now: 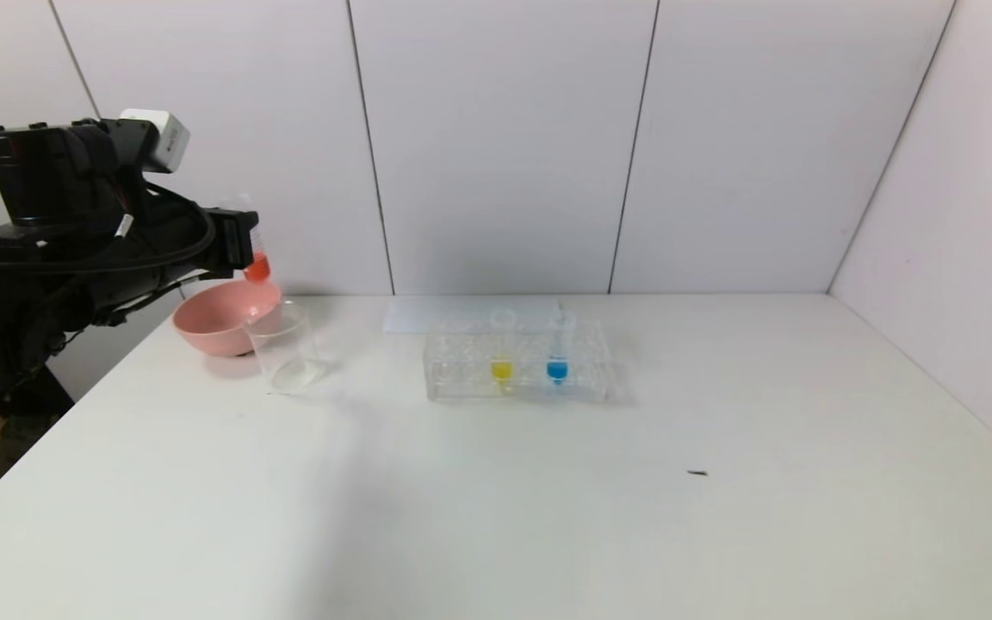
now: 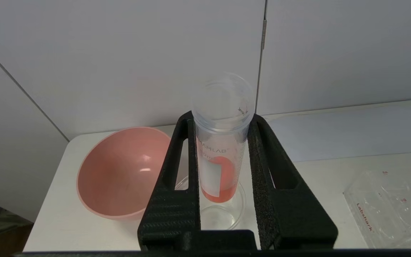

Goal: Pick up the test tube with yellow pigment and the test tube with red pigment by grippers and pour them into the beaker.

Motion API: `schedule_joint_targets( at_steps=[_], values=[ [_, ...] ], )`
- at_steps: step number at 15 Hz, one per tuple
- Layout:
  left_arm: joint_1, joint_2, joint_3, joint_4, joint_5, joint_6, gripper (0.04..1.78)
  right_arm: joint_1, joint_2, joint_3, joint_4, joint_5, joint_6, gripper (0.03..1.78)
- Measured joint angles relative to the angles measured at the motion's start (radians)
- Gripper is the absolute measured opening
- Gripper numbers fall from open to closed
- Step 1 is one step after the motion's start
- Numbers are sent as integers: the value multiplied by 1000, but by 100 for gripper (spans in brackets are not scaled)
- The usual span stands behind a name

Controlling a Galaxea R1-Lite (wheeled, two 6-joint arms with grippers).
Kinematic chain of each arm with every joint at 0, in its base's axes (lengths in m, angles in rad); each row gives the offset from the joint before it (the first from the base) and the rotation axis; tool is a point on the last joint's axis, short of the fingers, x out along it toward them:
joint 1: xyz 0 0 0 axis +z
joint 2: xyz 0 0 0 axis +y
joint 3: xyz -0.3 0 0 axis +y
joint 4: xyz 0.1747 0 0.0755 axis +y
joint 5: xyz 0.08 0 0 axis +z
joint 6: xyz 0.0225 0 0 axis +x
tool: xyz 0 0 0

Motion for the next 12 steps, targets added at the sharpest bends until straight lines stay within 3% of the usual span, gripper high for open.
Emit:
schedule_joint_targets(
  at_steps=[12],
  values=[
    [129,-4,17,4,-92,-3,44,0,0,0,0,0,0,170]
  ],
)
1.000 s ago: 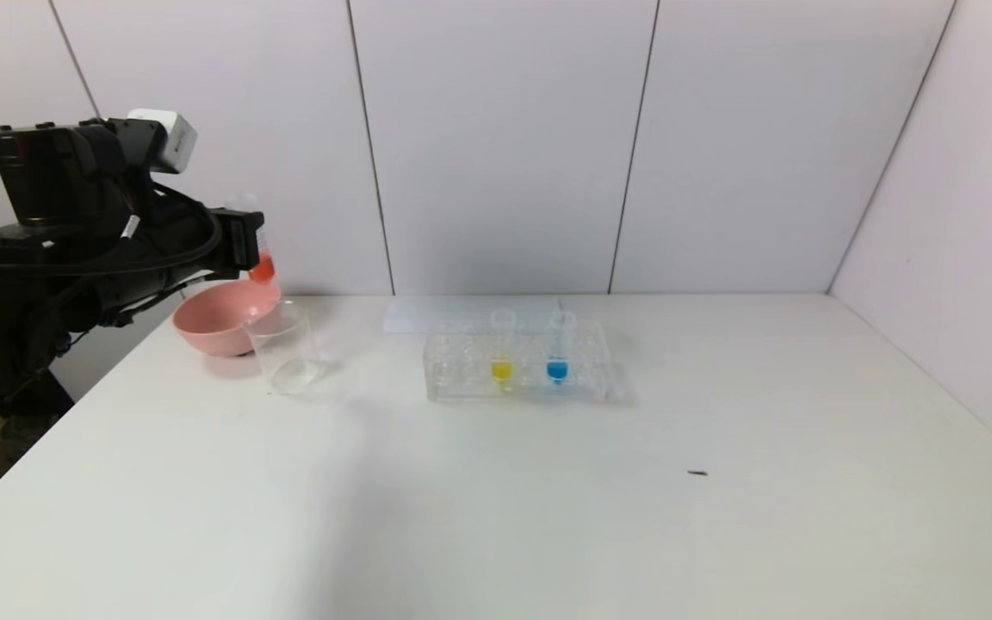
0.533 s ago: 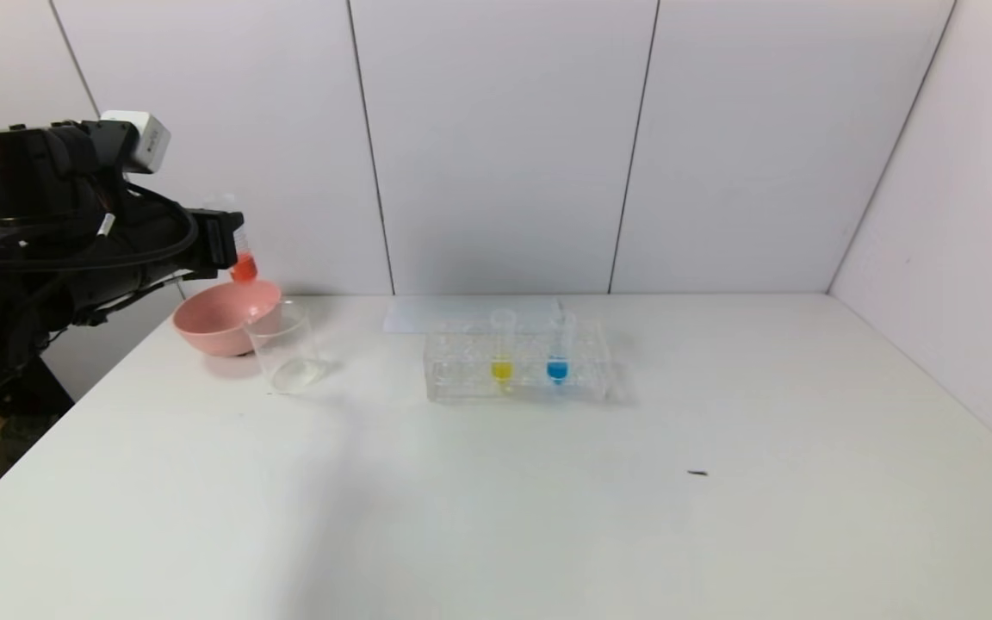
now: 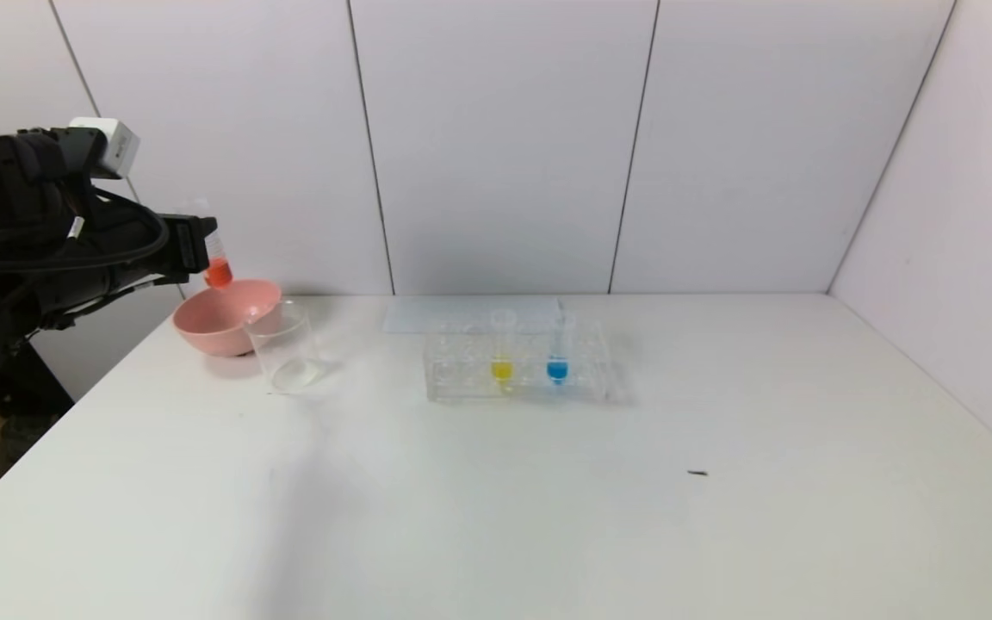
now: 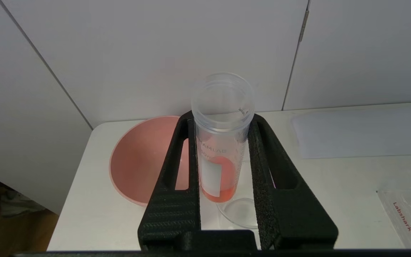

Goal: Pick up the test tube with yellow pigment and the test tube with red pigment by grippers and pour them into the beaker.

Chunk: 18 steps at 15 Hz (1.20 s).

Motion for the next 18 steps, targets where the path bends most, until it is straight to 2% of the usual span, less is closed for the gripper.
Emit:
schedule_joint_targets(
  at_steps=[18],
  values=[
    [133,-1,65,-7,-130,8,44,0,0,0,0,0,0,170]
  ],
)
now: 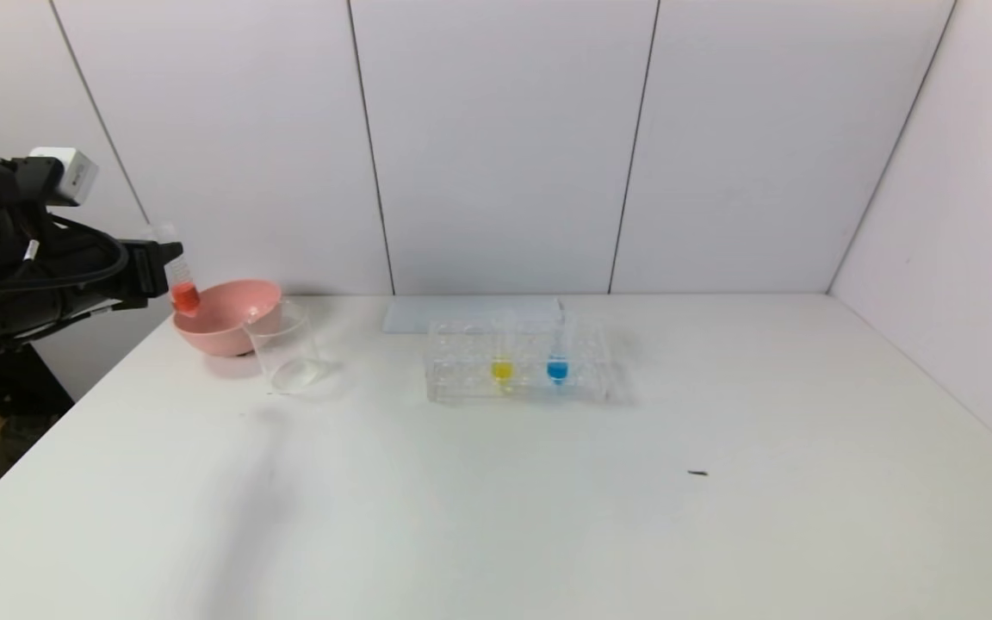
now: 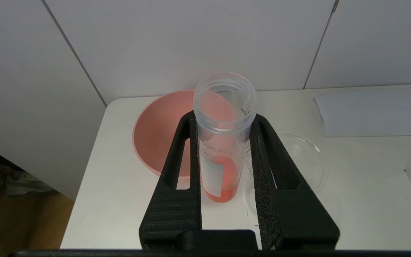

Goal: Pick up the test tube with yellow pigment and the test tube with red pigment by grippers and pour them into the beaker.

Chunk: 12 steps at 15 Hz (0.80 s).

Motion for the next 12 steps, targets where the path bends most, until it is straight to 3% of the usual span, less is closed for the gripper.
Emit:
schedule_joint_targets(
  at_steps=[12],
  values=[
    [13,7,13,-3,-31,0,44,0,0,0,0,0,0,170]
  ],
)
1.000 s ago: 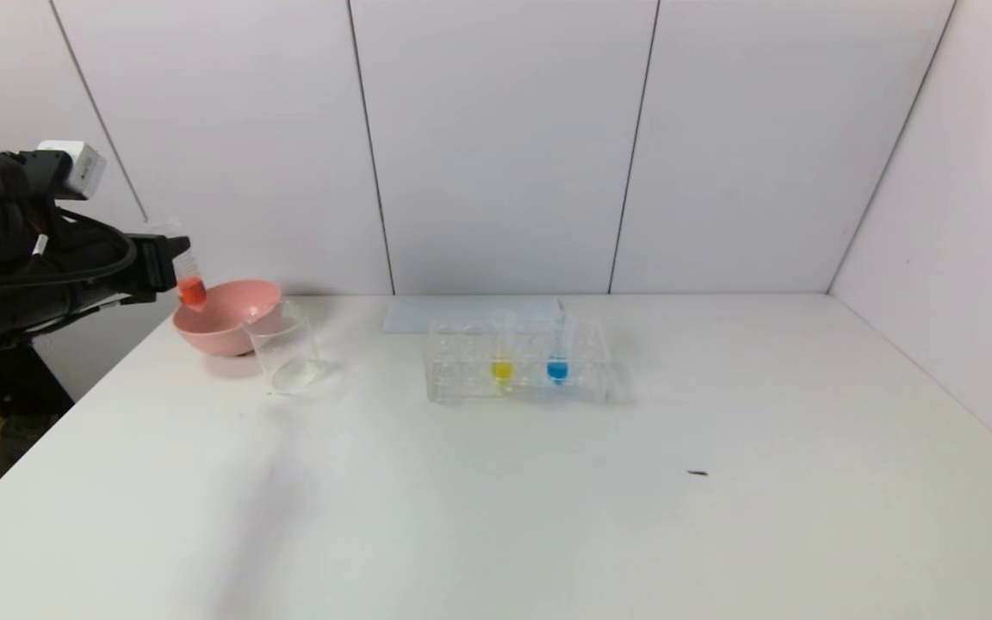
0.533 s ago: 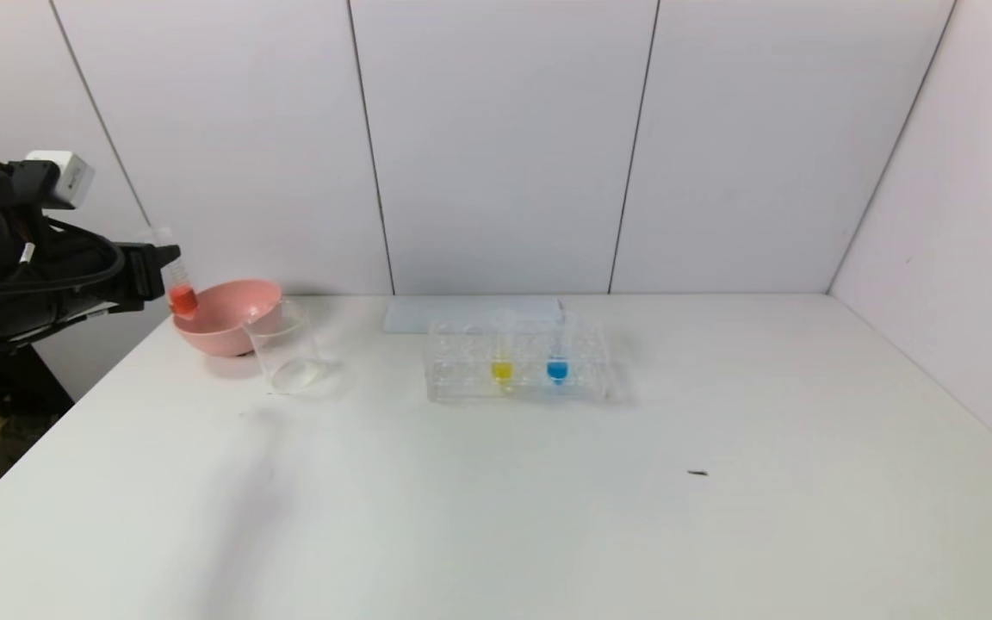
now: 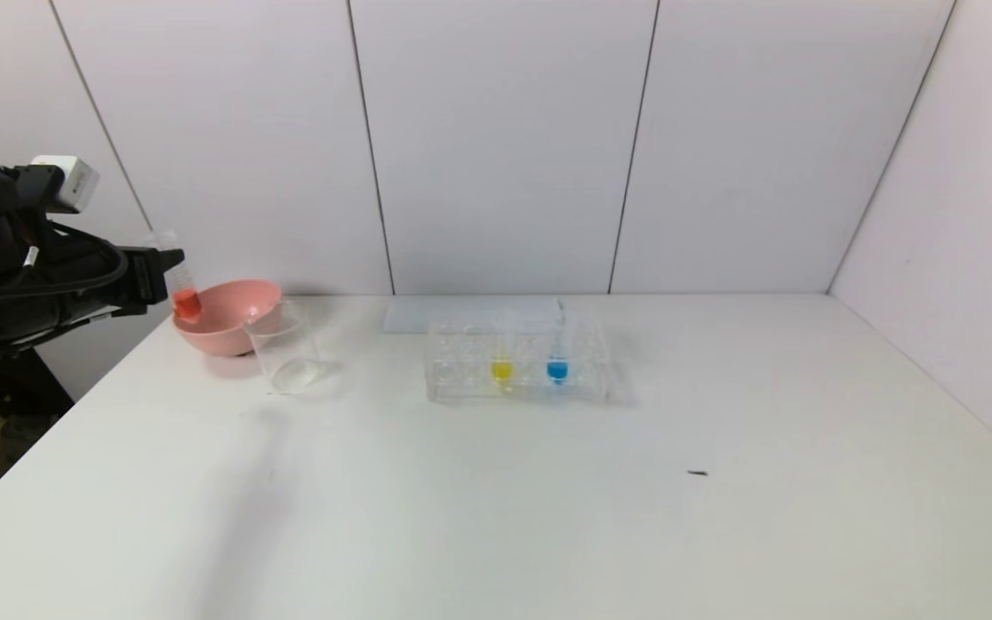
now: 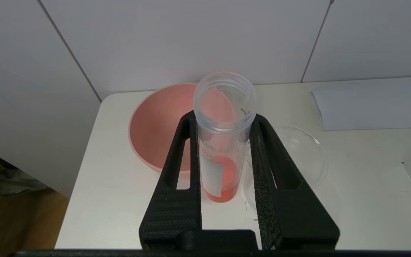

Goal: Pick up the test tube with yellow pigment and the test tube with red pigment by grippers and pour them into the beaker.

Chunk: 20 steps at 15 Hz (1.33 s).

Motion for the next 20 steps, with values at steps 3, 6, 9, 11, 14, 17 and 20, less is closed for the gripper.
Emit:
schedule_joint_targets(
  at_steps=[3,6,9,11,14,17,20],
  values=[
    [1,4,5,-1,-15,3,44,0,0,0,0,0,0,170],
    [1,13,9,-9,-22,6,44,0,0,0,0,0,0,170],
    [4,20,7,-10,-45,6,44,0,0,0,0,0,0,170],
    [5,25,7,-10,-53,19,44,0,0,0,0,0,0,170],
    [5,29,6,-10,-56,48,44,0,0,0,0,0,0,170],
    [9,29,3,-10,-84,64,44,0,0,0,0,0,0,170],
    [21,29,2,-8,-110,85,44,0,0,0,0,0,0,170]
  ],
)
